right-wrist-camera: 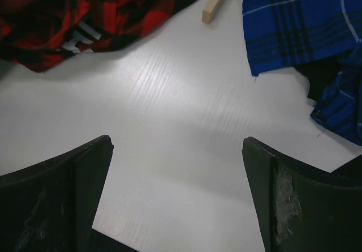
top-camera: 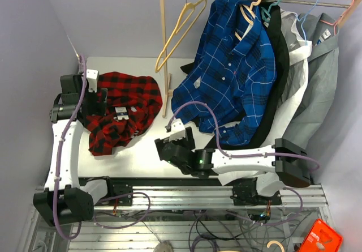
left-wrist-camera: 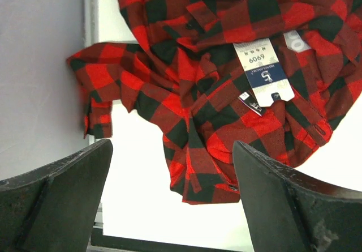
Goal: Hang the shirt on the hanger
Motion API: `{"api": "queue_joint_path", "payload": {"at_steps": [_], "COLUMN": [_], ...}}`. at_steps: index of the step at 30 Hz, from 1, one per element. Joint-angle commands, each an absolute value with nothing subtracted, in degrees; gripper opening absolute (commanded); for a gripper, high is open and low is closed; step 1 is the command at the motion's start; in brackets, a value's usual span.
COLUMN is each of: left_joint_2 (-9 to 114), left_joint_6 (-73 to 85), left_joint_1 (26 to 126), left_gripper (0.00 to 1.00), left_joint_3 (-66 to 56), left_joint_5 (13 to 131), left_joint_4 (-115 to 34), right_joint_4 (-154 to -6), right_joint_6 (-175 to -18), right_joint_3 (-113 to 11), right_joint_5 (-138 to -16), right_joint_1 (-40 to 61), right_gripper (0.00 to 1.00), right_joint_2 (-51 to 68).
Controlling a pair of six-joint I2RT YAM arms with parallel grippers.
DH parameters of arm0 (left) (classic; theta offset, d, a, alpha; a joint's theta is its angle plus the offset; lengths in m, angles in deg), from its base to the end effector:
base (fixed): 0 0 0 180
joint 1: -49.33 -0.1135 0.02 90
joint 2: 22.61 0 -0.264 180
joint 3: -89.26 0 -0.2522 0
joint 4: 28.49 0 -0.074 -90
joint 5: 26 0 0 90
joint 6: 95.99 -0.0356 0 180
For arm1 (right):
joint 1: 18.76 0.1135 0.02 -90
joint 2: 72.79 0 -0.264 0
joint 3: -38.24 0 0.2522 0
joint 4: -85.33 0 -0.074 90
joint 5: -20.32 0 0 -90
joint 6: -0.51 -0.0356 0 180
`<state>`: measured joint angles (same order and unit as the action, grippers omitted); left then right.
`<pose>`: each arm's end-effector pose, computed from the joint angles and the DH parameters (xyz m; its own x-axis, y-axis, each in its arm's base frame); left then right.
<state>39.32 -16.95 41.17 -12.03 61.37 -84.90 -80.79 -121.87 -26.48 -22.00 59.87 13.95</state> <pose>0.2191 0.0331 0.3494 -0.6535 0.0982 -0.7506 -0.0535 0.9831 0.1752 0.0885 0.3067 0.2251 -0.3879 -0.0999 -0.9163 -0.3958 0.9158 0.0677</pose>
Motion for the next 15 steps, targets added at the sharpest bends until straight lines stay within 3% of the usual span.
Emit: {"api": "queue_joint_path", "payload": {"at_steps": [1, 4, 7, 15], "left_joint_2": [43.41, 45.36, 45.64, 44.84], "left_joint_6": [-19.51, -18.96, -20.44, -36.04], "left_joint_1": [40.67, 40.71, 40.71, 40.74], "left_gripper": [0.99, 1.00, 0.99, 0.99], "left_joint_3": [-9.25, -8.98, -7.95, -6.87], "left_joint_5": [65.80, 63.96, 63.70, 70.78], "left_joint_4": [-89.77, -90.77, -93.66, -105.17], "right_joint_4": [-69.35, -82.01, -89.37, -90.21], "right_joint_6": [-124.57, -111.83, -109.74, -111.19], "right_joint_3": [-35.34, -26.97, -20.81, -20.00], "right_joint_5": [-17.12, -23.24, -30.20, -44.42], "right_joint_1": [59.58, 59.46, 57.87, 51.55], "right_gripper": [1.00, 1.00, 1.00, 1.00], "right_joint_2": [17.81, 14.40, 8.83, 9.01]}}
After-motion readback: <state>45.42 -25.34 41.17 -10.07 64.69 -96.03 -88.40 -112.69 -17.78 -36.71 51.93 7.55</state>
